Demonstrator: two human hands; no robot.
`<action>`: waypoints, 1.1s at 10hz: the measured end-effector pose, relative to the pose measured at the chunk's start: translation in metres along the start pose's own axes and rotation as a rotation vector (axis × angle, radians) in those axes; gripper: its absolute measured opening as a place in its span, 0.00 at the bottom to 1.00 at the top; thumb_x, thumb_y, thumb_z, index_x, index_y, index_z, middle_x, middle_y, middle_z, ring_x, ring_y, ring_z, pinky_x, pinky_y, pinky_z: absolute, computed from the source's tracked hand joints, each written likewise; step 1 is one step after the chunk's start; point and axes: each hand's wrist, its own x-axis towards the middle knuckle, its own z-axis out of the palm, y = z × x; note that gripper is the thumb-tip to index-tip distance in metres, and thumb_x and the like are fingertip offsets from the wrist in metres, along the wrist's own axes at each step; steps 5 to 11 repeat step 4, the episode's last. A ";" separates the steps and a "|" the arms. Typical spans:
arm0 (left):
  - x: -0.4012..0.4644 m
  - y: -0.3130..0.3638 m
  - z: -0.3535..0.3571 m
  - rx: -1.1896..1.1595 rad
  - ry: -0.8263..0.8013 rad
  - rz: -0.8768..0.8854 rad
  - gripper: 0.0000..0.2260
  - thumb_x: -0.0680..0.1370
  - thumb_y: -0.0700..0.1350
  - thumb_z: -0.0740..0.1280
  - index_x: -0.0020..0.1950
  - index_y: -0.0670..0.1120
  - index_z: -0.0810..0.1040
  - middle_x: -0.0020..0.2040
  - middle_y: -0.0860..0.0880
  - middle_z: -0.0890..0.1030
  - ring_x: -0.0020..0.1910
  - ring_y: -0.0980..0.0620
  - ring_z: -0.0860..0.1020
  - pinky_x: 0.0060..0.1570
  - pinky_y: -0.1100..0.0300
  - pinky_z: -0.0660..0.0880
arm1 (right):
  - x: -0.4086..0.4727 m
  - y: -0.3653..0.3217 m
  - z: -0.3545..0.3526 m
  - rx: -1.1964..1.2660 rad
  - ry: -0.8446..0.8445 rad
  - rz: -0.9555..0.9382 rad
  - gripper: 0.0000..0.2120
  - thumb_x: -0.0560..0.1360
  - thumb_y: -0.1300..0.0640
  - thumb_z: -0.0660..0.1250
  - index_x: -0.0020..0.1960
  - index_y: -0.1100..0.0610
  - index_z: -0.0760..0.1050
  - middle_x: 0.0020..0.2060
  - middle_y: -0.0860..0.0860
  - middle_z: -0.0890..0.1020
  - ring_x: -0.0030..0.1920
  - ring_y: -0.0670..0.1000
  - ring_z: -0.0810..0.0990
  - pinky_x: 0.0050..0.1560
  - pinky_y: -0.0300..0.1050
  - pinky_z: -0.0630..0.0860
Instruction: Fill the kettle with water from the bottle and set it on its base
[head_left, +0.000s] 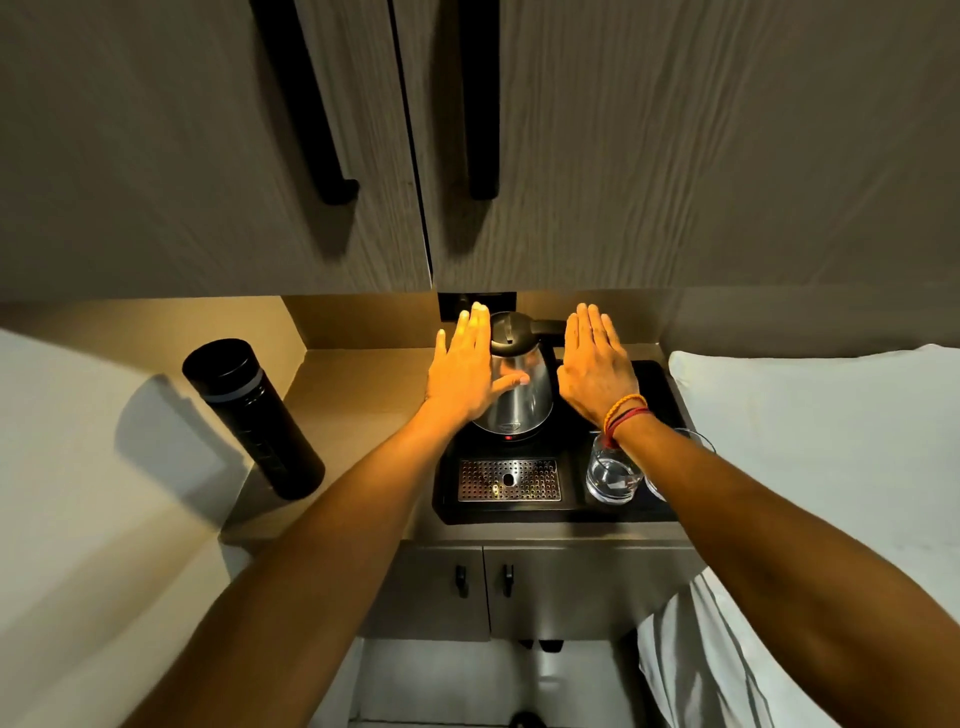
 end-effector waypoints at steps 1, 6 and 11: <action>-0.001 0.007 -0.004 0.089 -0.041 -0.036 0.52 0.73 0.74 0.56 0.81 0.41 0.39 0.82 0.43 0.43 0.81 0.45 0.42 0.76 0.40 0.44 | 0.004 -0.002 -0.013 -0.095 -0.062 -0.023 0.32 0.80 0.54 0.55 0.78 0.70 0.52 0.78 0.68 0.58 0.80 0.65 0.57 0.80 0.58 0.53; -0.033 0.023 -0.052 0.157 0.053 -0.041 0.47 0.77 0.70 0.56 0.81 0.41 0.41 0.83 0.44 0.45 0.81 0.46 0.41 0.76 0.40 0.41 | -0.058 -0.014 -0.057 -0.116 0.166 -0.196 0.39 0.75 0.55 0.60 0.80 0.67 0.49 0.79 0.65 0.56 0.81 0.63 0.55 0.80 0.58 0.54; -0.033 0.023 -0.052 0.157 0.053 -0.041 0.47 0.77 0.70 0.56 0.81 0.41 0.41 0.83 0.44 0.45 0.81 0.46 0.41 0.76 0.40 0.41 | -0.058 -0.014 -0.057 -0.116 0.166 -0.196 0.39 0.75 0.55 0.60 0.80 0.67 0.49 0.79 0.65 0.56 0.81 0.63 0.55 0.80 0.58 0.54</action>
